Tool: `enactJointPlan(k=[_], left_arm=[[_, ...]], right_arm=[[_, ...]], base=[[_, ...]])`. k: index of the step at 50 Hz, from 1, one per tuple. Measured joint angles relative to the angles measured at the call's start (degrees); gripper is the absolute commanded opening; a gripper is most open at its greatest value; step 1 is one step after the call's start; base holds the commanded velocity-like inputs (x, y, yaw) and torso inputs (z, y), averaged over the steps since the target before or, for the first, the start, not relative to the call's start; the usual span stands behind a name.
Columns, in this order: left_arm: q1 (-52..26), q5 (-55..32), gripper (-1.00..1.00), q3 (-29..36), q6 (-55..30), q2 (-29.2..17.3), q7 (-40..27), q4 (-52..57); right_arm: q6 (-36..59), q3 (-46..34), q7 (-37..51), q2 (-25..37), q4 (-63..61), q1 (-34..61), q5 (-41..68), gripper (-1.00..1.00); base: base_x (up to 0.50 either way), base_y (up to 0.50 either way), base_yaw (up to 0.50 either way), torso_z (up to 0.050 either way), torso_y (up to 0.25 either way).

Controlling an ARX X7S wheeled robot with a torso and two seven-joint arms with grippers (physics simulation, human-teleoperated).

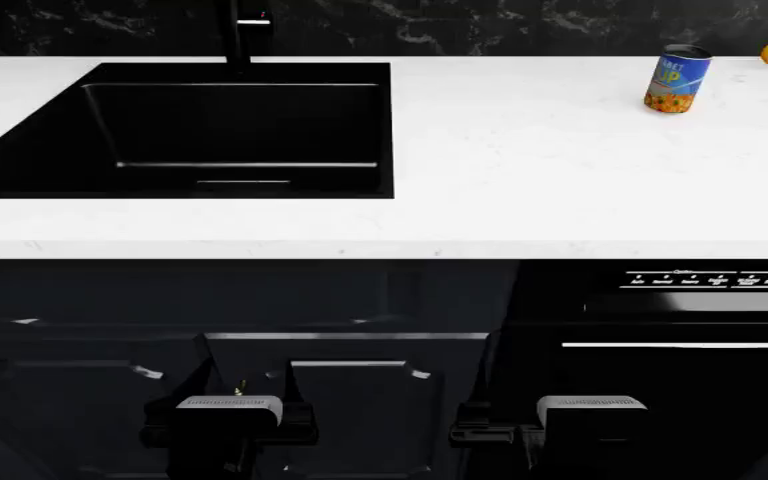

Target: Pick the alphabet soup from the counter and place it in the cabinet.

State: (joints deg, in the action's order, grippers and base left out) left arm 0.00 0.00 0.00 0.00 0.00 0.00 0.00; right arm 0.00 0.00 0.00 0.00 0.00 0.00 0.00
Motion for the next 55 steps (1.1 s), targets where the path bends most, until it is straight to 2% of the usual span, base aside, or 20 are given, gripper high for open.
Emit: enactJointPlan(k=[35, 55], left_arm=[[-0.1, -4.3, 1.00, 4.4, -0.4, -3.7, -4.0, 1.3], [-0.3, -6.4, 1.00, 5.7, -0.4, -5.0, -5.3, 0.9]], right_arm=[[-0.1, -4.1, 5.0, 3.5, 1.4, 1.0, 4.6, 1.00], [-0.3, -5.9, 6.2, 4.9, 2.1, 1.4, 6.4, 1.00]], base=[[0.00, 0.00, 0.00, 0.000, 0.000], [0.00, 0.00, 0.00, 0.040, 0.134]])
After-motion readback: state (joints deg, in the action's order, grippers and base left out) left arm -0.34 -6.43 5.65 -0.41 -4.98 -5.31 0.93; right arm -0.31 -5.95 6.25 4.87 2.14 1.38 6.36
